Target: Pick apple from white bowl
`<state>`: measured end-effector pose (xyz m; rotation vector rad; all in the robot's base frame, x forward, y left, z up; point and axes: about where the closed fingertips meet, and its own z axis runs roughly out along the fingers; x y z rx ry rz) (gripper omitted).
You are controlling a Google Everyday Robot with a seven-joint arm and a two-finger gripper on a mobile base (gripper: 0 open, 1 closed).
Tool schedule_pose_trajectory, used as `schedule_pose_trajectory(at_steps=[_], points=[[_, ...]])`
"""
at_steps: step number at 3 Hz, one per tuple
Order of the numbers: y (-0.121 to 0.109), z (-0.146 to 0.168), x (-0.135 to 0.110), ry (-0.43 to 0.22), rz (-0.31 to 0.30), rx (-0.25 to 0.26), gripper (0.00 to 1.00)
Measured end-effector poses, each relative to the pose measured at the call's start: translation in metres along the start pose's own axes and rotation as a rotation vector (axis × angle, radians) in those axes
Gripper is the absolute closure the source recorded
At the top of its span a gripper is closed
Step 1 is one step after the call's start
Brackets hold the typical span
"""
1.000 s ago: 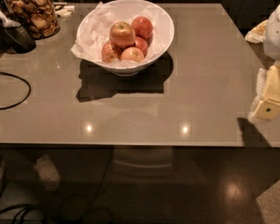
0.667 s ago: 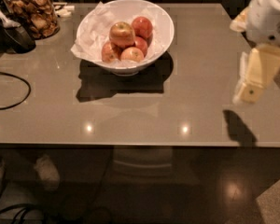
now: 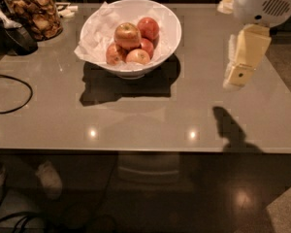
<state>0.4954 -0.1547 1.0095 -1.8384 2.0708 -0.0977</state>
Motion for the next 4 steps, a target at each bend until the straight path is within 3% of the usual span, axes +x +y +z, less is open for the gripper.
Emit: schedule_pose_trajectory(at_steps=[2,4], points=[[-0.036,0.034,-0.049,-0.019,-0.038,-0.053,0.0],[-0.049,0.044,-0.07,-0.074,-0.021,-0.042,0.0]])
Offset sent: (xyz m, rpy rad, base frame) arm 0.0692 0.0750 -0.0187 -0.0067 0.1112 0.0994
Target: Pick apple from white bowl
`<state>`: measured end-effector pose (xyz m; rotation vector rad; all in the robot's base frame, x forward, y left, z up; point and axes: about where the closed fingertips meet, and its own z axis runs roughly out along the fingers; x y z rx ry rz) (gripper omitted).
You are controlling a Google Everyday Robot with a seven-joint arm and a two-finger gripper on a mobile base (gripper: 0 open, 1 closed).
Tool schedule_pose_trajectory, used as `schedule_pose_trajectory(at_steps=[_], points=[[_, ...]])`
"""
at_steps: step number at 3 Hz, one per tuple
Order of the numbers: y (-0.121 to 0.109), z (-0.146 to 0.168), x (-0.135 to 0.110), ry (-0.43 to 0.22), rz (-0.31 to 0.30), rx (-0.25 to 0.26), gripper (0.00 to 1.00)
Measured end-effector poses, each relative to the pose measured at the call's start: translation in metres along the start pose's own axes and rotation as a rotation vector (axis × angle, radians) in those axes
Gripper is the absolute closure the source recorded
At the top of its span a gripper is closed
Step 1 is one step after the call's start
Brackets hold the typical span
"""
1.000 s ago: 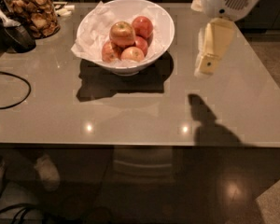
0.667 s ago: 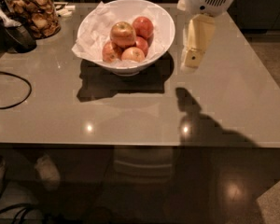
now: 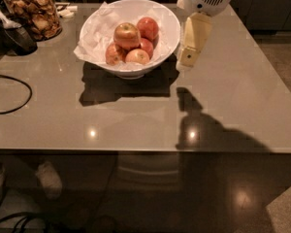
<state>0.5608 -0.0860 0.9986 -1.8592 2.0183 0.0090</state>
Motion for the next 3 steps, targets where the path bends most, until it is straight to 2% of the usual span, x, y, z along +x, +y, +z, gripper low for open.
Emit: schedule_pose_trajectory(at_steps=[1,3], points=[[-0.0427,0.0289,-0.0408,-0.032,0.018,-0.024,0.0],[-0.0501,0.0312,-0.0488,-0.076,0.033,-0.009,0.0]])
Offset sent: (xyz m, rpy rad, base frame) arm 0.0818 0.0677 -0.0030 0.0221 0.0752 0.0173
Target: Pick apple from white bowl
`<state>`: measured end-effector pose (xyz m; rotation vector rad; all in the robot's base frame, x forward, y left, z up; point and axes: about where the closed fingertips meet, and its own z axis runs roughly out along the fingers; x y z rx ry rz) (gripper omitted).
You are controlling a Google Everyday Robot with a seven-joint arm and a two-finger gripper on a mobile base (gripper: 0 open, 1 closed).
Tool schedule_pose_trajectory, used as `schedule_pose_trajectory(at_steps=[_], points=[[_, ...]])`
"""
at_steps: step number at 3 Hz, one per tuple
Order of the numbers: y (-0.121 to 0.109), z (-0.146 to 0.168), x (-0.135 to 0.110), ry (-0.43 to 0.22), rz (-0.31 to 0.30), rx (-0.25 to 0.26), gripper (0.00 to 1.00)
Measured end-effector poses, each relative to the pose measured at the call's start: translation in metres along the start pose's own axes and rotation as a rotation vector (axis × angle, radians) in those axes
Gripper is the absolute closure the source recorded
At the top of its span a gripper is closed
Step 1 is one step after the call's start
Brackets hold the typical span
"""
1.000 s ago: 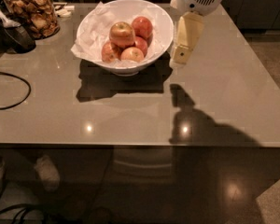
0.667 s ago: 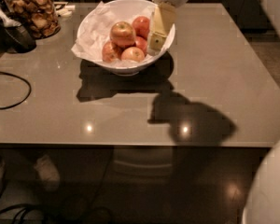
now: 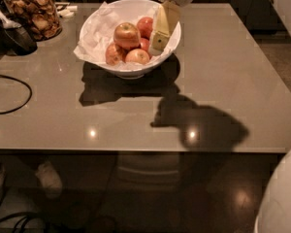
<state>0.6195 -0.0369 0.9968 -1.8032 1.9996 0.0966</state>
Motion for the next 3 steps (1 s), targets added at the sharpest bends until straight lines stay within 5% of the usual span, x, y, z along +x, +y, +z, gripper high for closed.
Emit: schedule_pose_trajectory(at_steps=[3], points=[[-0.063,0.047,-0.04,0.001,0.109,0.01,0.0]])
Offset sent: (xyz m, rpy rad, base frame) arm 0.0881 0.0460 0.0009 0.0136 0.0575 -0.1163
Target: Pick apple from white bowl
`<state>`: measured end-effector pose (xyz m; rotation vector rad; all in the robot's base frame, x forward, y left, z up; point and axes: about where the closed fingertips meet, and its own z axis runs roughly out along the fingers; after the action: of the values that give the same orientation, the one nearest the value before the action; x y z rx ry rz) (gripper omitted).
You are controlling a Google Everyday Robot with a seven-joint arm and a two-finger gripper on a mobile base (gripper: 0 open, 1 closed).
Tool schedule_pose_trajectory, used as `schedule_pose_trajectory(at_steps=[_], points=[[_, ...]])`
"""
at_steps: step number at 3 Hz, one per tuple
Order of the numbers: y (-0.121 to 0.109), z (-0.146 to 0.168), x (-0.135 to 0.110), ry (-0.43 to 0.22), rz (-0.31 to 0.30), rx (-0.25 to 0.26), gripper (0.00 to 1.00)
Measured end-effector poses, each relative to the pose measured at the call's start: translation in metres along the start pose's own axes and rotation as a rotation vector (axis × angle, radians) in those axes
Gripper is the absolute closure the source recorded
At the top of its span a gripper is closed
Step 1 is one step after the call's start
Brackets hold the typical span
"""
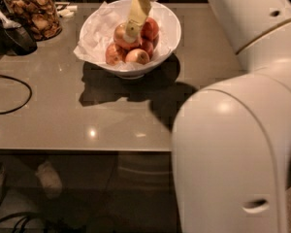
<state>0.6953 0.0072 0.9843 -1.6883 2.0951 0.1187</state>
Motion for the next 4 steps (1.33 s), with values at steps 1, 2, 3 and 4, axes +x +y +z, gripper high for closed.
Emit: schedule_pose_trajectory(at_steps=[1,2,3,4], points=[[-0.008,0.014,-0.005,0.001,0.017,-0.01,0.0],[-0.013,0.026,-0.007,0.0,0.031,-0.023,0.0],[-0.014,0.036,-0.009,0.001,0.041,-0.039,0.0],[-0.014,0.044,-0.01,0.002,0.047,-0.052,0.0]])
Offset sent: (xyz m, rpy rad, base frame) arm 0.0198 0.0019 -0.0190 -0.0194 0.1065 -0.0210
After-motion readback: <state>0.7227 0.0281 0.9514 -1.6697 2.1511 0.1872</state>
